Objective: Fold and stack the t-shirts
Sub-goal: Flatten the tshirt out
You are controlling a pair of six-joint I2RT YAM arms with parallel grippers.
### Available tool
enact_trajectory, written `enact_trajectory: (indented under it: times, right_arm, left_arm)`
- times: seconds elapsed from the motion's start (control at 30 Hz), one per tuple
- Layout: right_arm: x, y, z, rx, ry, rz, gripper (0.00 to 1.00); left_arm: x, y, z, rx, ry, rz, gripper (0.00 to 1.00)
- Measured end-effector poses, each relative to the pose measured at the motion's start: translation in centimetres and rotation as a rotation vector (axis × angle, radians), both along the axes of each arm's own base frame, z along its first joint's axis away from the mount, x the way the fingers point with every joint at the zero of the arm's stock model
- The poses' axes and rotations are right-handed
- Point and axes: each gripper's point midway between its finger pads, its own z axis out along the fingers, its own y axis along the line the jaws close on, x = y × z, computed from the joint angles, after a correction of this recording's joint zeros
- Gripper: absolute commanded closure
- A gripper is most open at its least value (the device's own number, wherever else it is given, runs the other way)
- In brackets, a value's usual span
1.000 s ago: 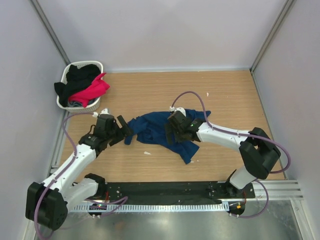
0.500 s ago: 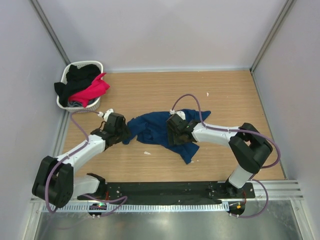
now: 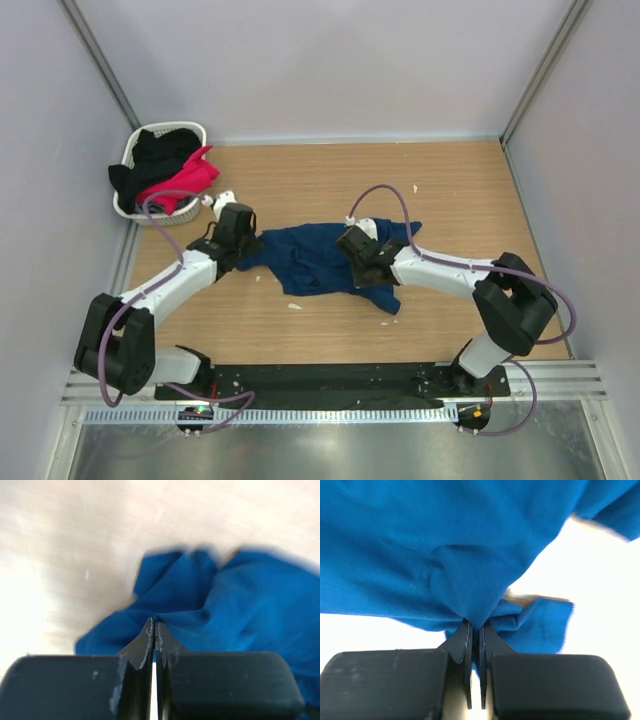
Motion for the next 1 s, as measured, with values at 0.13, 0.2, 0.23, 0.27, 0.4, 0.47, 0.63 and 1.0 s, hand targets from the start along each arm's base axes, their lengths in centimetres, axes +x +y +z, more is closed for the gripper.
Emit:
enact_trajectory:
  times: [0.13, 0.2, 0.23, 0.27, 0.4, 0.47, 0.63, 1.0]
  right_arm:
    - [1.5, 0.6, 4.6, 0.025, -0.089, 0.023, 0.99]
    - [2.4, 1.3, 7.7, 0.053, -0.137, 0.045, 0.99]
    - [3.0, 2.0, 10.0, 0.074, -0.166, 0.062, 0.99]
    - [3.7, 2.8, 12.2, 0.096, -0.194, 0.081, 0.99]
    - [6.0, 5.9, 22.2, 0.227, -0.359, 0.169, 0.99]
    - [6.3, 6.9, 26.9, 0.302, -0.437, 0.213, 0.99]
    - [3.6, 7.5, 32.7, 0.466, -0.508, 0.32, 0.99]
    - [-2.6, 7.7, 29.2, 0.639, -0.341, 0.372, 0.99]
  left_arm:
    - [3.8, 0.0, 7.4, 0.036, -0.141, 0.0, 1.0]
    - [5.6, 0.5, 12.3, 0.046, -0.233, 0.007, 1.0]
    - [6.2, 1.1, 15.0, 0.065, -0.275, 0.02, 1.0]
    - [6.6, 1.7, 17.3, 0.087, -0.309, 0.033, 1.0]
    - [6.9, 4.5, 26.2, 0.169, -0.452, 0.117, 1.0]
    - [5.8, 6.2, 30.4, 0.221, -0.514, 0.165, 1.0]
    - [1.0, 10.8, 40.8, 0.324, -0.686, 0.293, 1.0]
    - [1.2, 9.0, 45.2, 0.544, -0.632, 0.167, 1.0]
